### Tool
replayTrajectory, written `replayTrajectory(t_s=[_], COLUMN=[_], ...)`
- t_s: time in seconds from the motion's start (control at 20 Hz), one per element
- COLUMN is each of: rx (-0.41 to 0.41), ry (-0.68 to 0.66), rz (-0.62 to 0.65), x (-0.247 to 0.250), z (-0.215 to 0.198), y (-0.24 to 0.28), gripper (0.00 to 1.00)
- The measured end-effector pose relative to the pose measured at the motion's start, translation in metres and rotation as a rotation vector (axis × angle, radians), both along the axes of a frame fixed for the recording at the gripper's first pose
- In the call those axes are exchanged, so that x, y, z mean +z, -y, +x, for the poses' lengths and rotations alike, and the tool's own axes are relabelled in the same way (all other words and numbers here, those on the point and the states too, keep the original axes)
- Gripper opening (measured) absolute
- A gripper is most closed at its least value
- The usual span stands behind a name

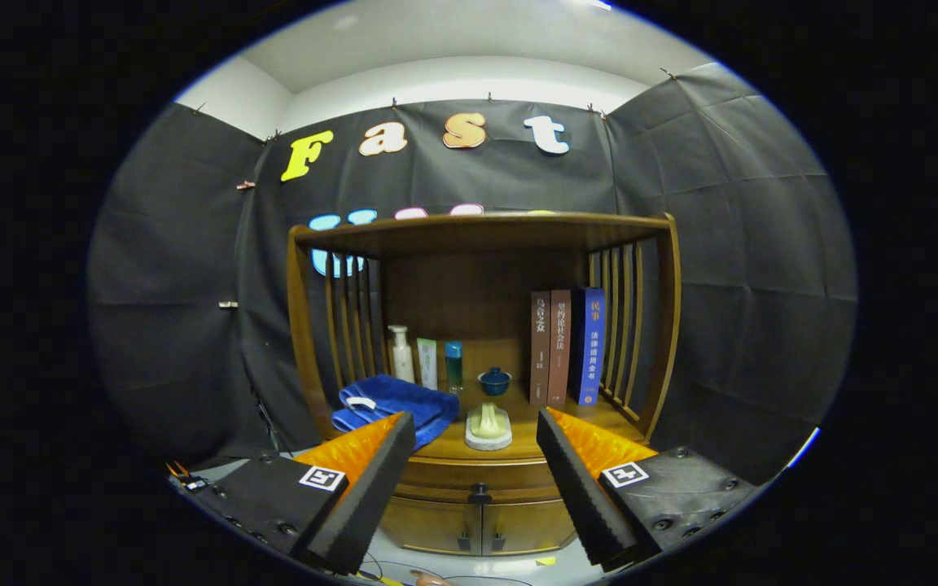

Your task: Pull open the drawer, take out the items inside it, and place them on the countertop above the cabinet.

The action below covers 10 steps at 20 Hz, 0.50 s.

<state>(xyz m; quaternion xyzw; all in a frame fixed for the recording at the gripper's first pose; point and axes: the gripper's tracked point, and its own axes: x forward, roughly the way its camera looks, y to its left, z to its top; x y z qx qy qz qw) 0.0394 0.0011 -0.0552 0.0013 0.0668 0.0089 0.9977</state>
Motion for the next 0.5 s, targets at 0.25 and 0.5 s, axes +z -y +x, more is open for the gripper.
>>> replayTrajectory(t_s=[0.25, 0.5], rx=[0.023, 0.044], ry=[0.011, 0.023], rz=[0.026, 0.037], x=[0.035, 0.049], z=[-0.024, -0.041], y=[-0.009, -0.012], gripper=[0.98, 0.98])
